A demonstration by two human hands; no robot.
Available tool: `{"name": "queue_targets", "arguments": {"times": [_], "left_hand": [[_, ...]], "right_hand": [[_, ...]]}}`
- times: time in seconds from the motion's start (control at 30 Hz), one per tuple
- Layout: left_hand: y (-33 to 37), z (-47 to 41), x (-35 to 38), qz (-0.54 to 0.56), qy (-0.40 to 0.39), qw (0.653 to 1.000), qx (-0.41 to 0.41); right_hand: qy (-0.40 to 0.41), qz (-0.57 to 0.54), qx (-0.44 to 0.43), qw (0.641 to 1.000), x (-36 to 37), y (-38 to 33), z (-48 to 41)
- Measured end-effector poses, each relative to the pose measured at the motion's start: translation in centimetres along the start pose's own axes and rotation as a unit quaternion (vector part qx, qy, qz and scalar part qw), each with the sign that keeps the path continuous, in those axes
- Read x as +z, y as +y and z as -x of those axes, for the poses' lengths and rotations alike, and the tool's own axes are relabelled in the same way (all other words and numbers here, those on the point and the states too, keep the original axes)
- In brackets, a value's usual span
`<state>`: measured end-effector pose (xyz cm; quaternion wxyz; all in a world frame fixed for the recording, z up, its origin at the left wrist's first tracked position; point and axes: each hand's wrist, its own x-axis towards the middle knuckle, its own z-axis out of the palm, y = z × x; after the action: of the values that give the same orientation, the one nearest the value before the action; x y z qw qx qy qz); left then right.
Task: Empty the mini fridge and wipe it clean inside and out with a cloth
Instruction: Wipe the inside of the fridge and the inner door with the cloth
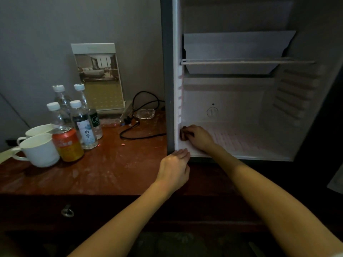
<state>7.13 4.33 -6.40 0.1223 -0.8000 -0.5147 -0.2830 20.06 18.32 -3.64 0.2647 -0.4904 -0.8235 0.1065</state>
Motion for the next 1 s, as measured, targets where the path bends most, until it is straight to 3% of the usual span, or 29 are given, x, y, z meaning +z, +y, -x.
{"name": "queue_targets", "arguments": {"times": [0.17, 0.4, 0.47, 0.63, 1.0], "left_hand": [[0.5, -0.1, -0.6, -0.017, -0.004, 1.000, -0.011], [0.6, -0.3, -0.8, -0.043, 0.006, 0.999, -0.028], [1.7, -0.7, -1.6, -0.054, -0.029, 0.997, -0.055], [3.2, -3.8, -1.9, -0.108, -0.088, 0.985, -0.101], [2.1, -6.4, 2.8, -0.012, -0.091, 0.988, -0.126]], "right_hand": [[-0.026, -0.028, -0.077, 0.996, -1.4, -0.9, 4.8], [-0.005, -0.027, -0.064, 0.998, -3.1, 0.2, 9.3], [-0.005, -0.025, -0.070, 0.997, -3.3, 0.6, 9.6], [0.005, -0.016, -0.060, 0.998, -3.2, 1.1, 8.5], [0.005, -0.021, -0.004, 1.000, -2.6, 3.9, 0.5]]}}
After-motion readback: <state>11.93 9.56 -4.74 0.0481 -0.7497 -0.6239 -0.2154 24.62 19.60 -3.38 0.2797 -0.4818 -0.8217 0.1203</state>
